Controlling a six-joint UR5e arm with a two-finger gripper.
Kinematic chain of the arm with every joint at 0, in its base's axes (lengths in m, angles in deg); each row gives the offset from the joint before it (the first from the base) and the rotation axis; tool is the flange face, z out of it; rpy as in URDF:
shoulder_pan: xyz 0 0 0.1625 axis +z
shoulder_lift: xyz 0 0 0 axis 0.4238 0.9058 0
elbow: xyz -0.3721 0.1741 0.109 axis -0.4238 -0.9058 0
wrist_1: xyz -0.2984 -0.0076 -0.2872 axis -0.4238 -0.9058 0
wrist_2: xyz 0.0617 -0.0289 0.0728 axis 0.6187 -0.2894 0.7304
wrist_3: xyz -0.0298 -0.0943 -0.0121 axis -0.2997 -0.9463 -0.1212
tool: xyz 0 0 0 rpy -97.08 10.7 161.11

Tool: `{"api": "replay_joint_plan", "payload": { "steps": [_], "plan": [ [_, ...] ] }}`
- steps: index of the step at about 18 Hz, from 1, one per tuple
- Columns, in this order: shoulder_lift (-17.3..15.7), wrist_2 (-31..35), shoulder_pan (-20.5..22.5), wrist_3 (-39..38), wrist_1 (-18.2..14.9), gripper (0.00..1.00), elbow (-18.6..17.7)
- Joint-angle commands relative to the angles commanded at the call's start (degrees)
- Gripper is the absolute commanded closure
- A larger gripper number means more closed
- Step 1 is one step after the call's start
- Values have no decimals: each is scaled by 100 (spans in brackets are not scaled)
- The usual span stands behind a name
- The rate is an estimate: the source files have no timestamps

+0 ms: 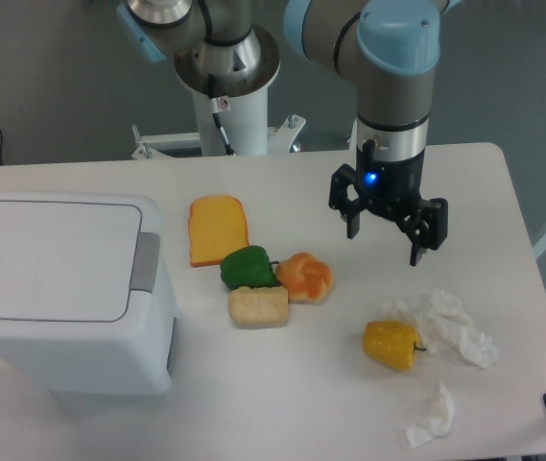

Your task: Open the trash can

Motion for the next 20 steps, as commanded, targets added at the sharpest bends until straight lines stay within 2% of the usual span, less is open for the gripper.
{"api": "replay_joint_plan", "payload": {
  "steps": [10, 13, 17, 20],
  "plan": [
    [-44, -44, -35, -17, 0, 0, 0],
    [-44, -53, -44, -368, 0, 0, 0],
    [-44, -280, -35, -457, 0, 0, 0],
    [-44, -833, 26, -676, 0, 0, 0]
  ]
}}
